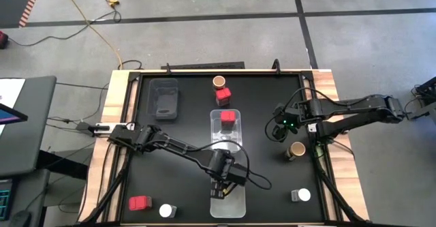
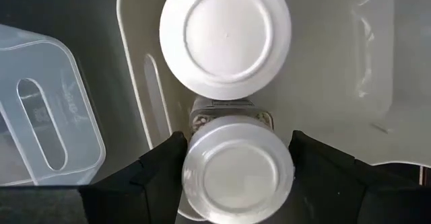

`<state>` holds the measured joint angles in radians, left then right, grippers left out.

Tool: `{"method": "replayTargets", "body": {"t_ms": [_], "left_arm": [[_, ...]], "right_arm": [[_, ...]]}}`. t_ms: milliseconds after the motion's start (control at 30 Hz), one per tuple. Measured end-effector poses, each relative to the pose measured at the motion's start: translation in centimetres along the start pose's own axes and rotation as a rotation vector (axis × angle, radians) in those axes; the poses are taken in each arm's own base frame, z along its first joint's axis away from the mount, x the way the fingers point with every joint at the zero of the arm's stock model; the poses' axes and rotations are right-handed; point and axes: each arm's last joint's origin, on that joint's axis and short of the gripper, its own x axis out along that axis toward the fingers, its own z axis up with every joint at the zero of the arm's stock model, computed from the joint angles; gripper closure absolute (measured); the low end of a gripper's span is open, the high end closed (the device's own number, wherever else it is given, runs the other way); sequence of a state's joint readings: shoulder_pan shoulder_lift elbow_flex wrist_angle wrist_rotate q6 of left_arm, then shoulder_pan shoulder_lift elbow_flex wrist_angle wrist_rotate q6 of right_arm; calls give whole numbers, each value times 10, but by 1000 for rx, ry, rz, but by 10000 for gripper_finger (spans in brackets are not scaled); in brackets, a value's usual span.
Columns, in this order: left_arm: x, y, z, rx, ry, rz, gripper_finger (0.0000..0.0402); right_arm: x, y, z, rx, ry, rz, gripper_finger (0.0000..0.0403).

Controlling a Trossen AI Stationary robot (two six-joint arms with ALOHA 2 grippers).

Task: Sort spices by type
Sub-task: Put the white seasoning bottle into the white bin

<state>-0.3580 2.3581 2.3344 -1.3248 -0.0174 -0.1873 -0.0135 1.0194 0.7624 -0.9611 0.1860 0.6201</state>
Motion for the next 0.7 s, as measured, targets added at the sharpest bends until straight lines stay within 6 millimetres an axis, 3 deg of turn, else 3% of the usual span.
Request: {"method": "replayTargets", "body": {"t_ms": [433, 700], "left_arm": [[0, 0, 0, -15, -1, 10, 196], [0, 0, 0, -77, -2, 10, 190]], "right_arm": [[0, 0, 0, 1, -5, 4, 74], [0, 0, 0, 1, -4, 3, 74]]}}
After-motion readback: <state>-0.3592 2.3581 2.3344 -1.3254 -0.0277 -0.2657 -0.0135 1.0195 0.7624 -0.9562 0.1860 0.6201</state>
